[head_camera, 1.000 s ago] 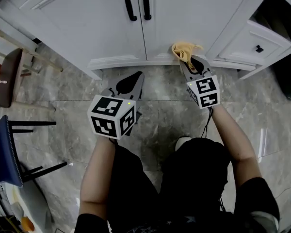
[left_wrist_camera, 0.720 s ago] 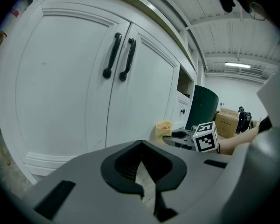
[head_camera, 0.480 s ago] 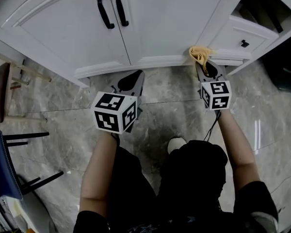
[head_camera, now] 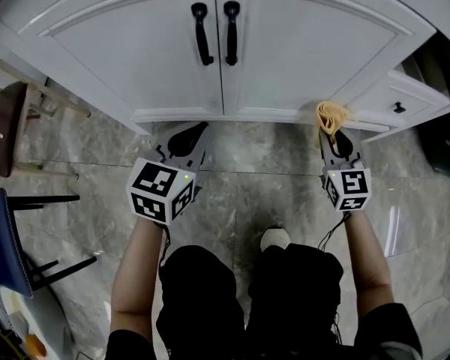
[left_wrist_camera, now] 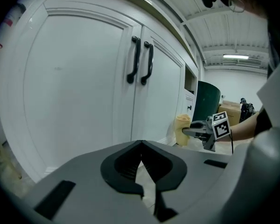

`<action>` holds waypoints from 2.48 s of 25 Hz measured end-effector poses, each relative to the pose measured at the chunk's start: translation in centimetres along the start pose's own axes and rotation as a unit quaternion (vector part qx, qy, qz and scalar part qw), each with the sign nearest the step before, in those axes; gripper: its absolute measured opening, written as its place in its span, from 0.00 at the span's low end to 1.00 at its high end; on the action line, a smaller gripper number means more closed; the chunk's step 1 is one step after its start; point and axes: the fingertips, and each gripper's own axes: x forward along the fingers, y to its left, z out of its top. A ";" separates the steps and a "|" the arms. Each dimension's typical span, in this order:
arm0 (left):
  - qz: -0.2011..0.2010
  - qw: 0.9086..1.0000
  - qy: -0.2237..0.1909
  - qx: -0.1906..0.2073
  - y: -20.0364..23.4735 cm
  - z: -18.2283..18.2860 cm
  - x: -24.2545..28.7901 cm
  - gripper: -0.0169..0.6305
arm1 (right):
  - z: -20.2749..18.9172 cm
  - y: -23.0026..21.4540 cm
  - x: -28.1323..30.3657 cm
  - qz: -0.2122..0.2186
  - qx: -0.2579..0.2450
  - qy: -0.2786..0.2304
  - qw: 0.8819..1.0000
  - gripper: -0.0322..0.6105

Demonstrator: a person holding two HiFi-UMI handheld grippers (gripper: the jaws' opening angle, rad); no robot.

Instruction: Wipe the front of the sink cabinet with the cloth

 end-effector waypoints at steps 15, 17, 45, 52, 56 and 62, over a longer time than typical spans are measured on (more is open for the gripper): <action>0.039 0.992 0.064 -0.099 -4.8 2.6 -14.0 0.05 | 11.8 5.4 -8.3 0.062 0.076 0.094 0.991 0.18; 0.033 0.992 0.070 -0.096 -6.6 4.7 -16.4 0.05 | 14.7 5.5 -10.4 0.057 0.082 0.100 0.990 0.18; -0.041 0.993 0.088 -0.072 -18.1 29.9 -40.2 0.05 | 45.8 12.6 -37.7 0.020 0.176 0.132 0.975 0.18; -0.030 0.995 0.067 -0.063 -22.9 32.4 -43.6 0.05 | 48.8 13.0 -42.6 0.045 0.137 0.115 0.983 0.17; -0.009 0.997 0.046 -0.064 -26.1 33.3 -45.9 0.05 | 49.9 12.0 -46.7 0.046 0.131 0.095 0.986 0.17; 0.013 0.997 0.038 -0.060 -32.5 32.8 -50.2 0.05 | 50.4 10.8 -54.4 0.052 0.104 0.066 0.991 0.17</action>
